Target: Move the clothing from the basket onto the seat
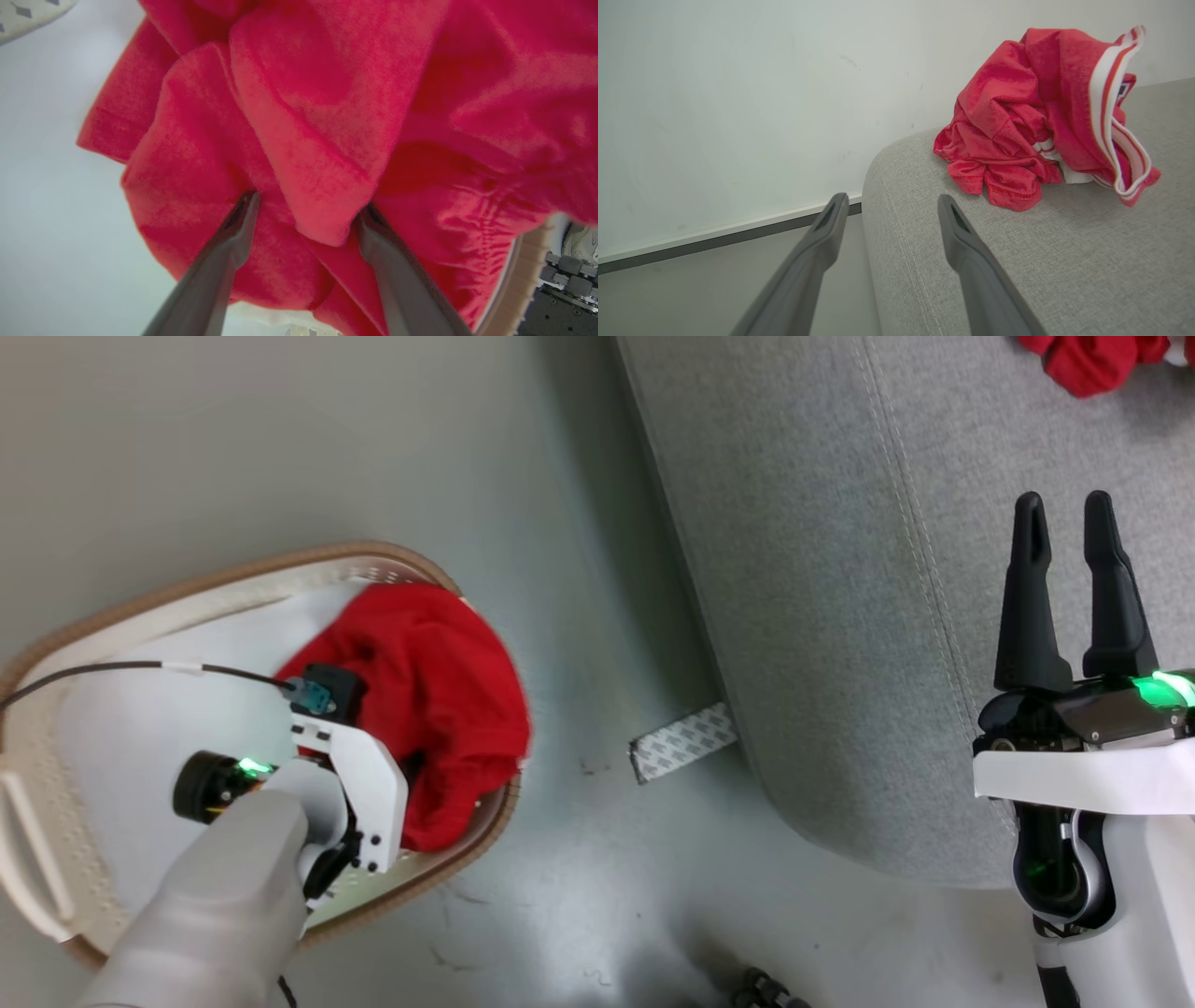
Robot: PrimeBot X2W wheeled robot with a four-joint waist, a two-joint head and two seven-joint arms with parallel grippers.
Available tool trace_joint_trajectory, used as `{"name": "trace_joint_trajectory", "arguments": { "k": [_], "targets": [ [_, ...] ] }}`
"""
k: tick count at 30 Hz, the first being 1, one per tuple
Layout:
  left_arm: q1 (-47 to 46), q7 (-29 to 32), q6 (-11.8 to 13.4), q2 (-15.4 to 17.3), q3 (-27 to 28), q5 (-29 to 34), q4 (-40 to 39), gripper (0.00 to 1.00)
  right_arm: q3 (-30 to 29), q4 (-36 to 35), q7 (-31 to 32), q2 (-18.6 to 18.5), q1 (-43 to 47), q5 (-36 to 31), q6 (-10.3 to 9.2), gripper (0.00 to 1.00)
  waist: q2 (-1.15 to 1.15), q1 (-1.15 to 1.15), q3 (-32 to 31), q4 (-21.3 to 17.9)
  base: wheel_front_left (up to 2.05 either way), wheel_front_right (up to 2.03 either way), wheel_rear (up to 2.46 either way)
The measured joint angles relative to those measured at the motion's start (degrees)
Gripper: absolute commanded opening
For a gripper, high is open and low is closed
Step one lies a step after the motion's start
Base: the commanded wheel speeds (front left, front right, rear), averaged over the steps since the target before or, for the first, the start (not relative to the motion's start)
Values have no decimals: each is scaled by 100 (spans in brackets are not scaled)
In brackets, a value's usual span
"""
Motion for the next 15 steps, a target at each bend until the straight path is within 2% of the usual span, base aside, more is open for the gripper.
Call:
{"name": "trace_joint_trajectory", "arguments": {
  "k": [3,4,6,15],
  "targets": [
    [-87,64,0,49,-124,-101,97,100,79,0,0,-1,-30,65,0,100,0,0,130,-106,0,0,0],
    [-111,66,0,62,-162,-133,124,63,107,4,0,0,-37,79,0,100,0,0,162,-141,0,0,0],
    [-149,73,0,74,-235,-178,178,0,130,11,0,1,-44,83,0,100,0,0,204,-192,0,0,0],
    [-162,-97,0,1,-547,-513,242,0,137,96,0,1,-44,41,0,100,0,0,44,-191,0,0,0]
  ]
}}
